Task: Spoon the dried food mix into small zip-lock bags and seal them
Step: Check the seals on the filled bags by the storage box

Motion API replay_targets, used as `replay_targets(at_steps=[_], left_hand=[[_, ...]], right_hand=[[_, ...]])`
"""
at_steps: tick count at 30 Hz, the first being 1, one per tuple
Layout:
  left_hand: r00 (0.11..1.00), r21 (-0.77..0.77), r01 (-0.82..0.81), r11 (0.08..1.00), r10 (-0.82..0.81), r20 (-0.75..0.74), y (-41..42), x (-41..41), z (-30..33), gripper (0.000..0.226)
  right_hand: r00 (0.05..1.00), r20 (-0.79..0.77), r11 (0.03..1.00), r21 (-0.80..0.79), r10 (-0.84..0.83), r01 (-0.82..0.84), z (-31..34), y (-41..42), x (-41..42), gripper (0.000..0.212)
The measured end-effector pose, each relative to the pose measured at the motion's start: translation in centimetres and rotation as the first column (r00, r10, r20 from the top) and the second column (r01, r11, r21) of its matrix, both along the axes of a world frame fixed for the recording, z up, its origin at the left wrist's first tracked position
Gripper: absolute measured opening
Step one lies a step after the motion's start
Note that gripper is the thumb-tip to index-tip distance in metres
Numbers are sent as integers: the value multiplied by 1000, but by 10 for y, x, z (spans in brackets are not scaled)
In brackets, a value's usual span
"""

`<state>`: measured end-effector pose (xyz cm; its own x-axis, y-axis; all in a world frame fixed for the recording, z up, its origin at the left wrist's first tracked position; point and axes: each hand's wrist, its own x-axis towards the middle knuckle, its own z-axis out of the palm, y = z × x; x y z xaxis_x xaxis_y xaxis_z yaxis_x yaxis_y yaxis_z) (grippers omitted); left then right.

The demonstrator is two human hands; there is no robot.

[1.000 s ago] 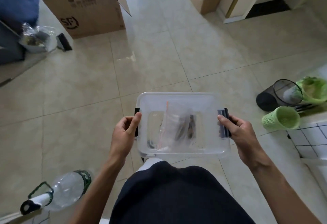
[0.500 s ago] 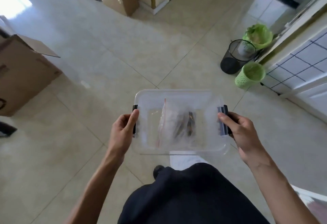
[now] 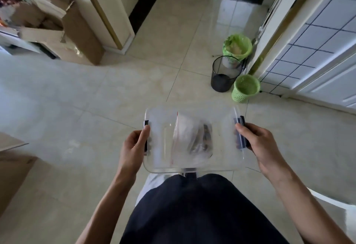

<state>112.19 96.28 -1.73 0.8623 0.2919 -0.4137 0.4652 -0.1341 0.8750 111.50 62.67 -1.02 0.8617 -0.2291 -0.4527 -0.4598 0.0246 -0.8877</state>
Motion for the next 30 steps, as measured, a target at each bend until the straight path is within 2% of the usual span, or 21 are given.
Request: replay_targets(at_steps=[4,10,16,19,21,26,30], left_hand=[[989,7,147,989,-147,-4,-21,75,-3,55],[934,-3,358,934,-358,10,-67,190,-8,59],[810,-27,586,810,-585,33,-127,313,-13,57],[710,22,703,711,-704,19,-160,370,-13,65],[630,44,776,629,-777,7,-190,406,-11,64],[407,89,909,406,-913,13,-272,459,-13,44],[227,66,972,227,-974,9,-343,472,-17,48]], right_hand=[[990,5,990,-6,-144,144,0,-20,32,31],[934,-39,935,-30,-355,354,-6,-45,72,12],[807,-59,809,-49,-588,586,-9,-62,123,24],[717,-52,719,-47,-695,693,-6,-69,141,9],[650,-37,651,-47,-759,758,1,-74,150,12],[445,-22,446,-34,-895,895,12,-79,158,11],[263,-31,264,-33,-964,964,10,-91,150,8]])
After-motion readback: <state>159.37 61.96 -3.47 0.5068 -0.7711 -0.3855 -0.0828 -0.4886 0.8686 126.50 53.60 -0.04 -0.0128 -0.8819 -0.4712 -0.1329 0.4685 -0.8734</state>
